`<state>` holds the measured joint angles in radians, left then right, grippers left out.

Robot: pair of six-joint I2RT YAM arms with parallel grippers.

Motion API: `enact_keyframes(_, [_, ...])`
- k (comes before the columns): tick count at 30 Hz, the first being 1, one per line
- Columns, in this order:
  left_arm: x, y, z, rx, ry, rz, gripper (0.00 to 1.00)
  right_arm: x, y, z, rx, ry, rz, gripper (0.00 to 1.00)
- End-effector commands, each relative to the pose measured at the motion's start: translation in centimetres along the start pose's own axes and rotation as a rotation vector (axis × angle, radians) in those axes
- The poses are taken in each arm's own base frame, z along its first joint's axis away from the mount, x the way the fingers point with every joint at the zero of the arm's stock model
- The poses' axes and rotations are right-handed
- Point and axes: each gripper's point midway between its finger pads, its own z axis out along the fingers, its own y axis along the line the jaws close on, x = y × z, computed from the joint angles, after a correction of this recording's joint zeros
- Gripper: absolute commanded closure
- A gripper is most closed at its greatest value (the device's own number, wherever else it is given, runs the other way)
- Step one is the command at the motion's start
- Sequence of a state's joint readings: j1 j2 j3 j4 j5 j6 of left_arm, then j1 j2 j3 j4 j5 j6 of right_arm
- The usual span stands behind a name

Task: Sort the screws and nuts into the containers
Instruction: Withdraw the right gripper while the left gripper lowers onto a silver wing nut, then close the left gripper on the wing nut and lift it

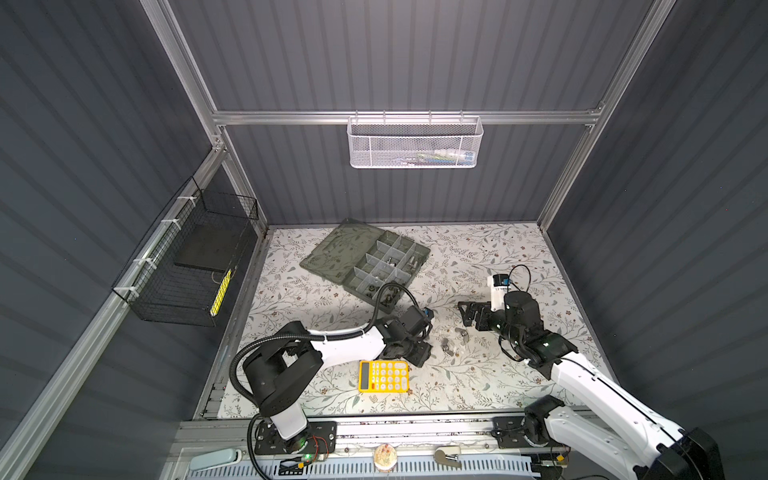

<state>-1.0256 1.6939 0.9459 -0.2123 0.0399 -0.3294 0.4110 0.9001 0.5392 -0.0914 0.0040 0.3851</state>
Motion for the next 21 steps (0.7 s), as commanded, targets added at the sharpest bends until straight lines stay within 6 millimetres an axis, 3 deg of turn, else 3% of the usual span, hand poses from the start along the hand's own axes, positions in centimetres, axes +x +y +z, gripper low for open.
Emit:
enact_keyframes(1, [0.6, 0.5, 0.7, -0.035, -0.004, 0.002, 0.5, -0.2, -1.0, -0.3, 0.029, -0.024, 0.014, 0.01])
enact_keyframes(8, [1.6, 0.5, 1.4, -0.042, 0.025, 0.013, 0.6, 0.1, -2.3, 0.0, 0.023, -0.004, 0.093, 0.01])
enact_keyframes(21, [1.4, 0.1, 1.5, -0.031, 0.021, 0.022, 0.86, 0.4, -2.7, 0.6, -0.012, 0.015, 0.153, 0.01])
